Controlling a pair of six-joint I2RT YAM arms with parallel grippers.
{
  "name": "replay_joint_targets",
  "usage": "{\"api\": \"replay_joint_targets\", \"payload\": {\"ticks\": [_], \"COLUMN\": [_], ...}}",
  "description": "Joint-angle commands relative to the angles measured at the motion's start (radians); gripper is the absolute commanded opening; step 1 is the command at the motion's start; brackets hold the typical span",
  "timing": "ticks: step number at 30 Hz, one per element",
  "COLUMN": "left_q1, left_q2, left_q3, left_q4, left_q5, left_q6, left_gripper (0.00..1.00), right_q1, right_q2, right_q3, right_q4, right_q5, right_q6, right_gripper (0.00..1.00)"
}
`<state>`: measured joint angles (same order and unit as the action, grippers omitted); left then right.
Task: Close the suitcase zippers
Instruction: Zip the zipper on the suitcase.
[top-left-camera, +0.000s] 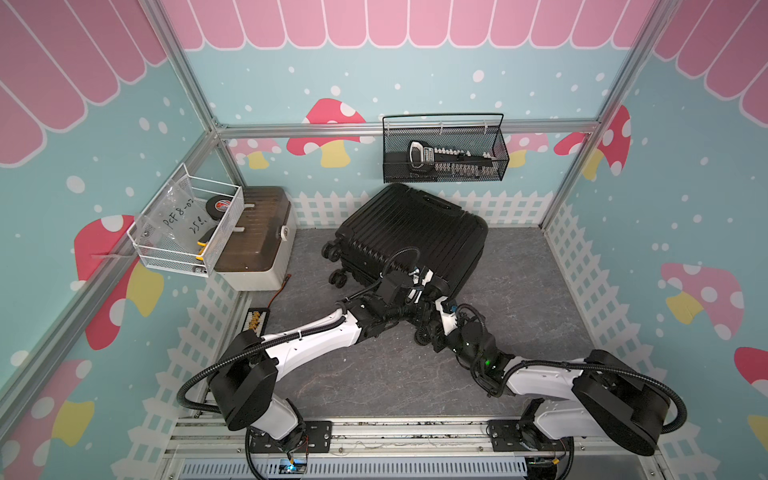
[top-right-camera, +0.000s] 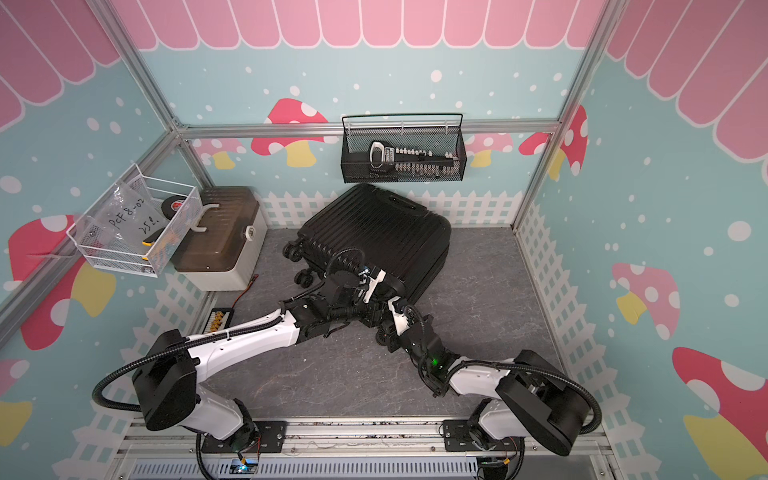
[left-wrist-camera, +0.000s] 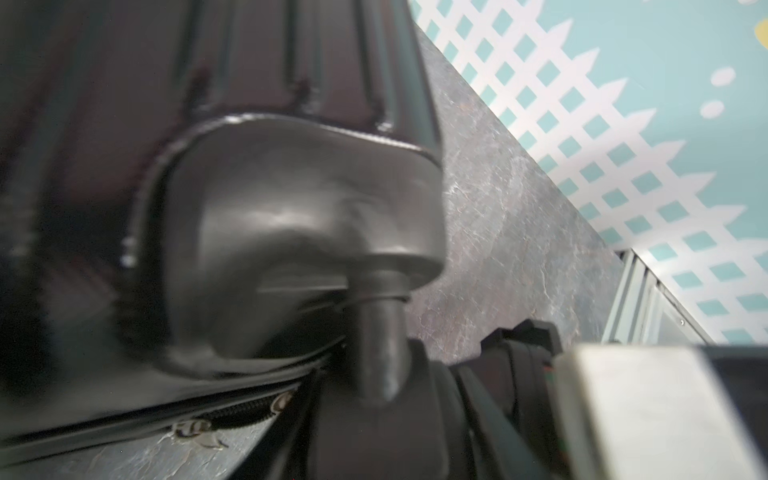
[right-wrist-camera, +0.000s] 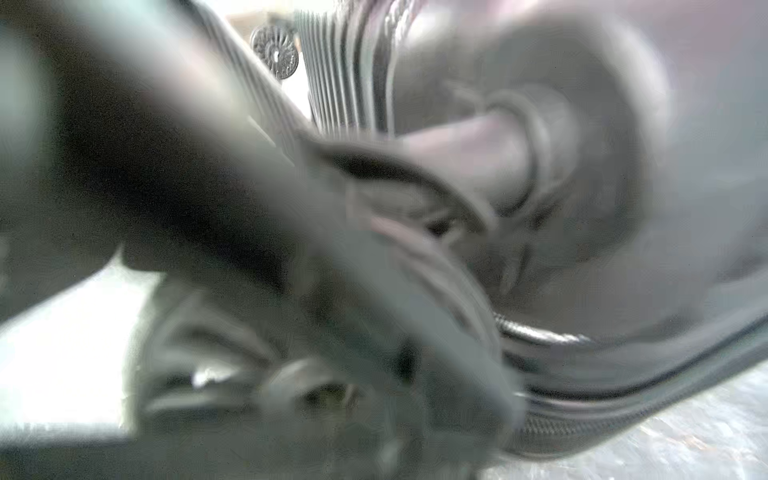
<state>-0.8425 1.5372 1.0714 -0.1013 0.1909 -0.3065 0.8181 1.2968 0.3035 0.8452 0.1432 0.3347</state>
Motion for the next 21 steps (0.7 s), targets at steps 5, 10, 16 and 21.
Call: {"api": "replay_joint_targets", "payload": {"ticks": [5, 10, 16, 21], "left_q1": [-0.076, -0.076, -0.071, -0.004], "left_q2": [-0.140, -0.252, -0.365, -0.458], "left_q3": [0.090, 0.057, 0.014, -0.056], "left_q4": [0.037, -0.006, -0.073, -0.097], "left_q5": [0.111, -0.067, -0.557, -0.911], "left_q6": [0.148, 0.196, 0.212, 0.139], "left_gripper": [0.77, 0.79, 0.81, 0.84], "right_q1": [0.033, 0.033, 0.033, 0.028], "right_q2": [-0.196, -0.375, -0.513, -0.552], "right_q3": [-0.051, -0.070, -0.048, -0.020], "right_q4": [-0.303, -0.495, -0.698, -0.793], "right_q5": [0.161, 0.376, 0.631, 0.794], "right_q6": [-0.013, 0.024, 0.064, 0.097], "right_gripper": [0.43, 0.45, 0.47, 0.50]}}
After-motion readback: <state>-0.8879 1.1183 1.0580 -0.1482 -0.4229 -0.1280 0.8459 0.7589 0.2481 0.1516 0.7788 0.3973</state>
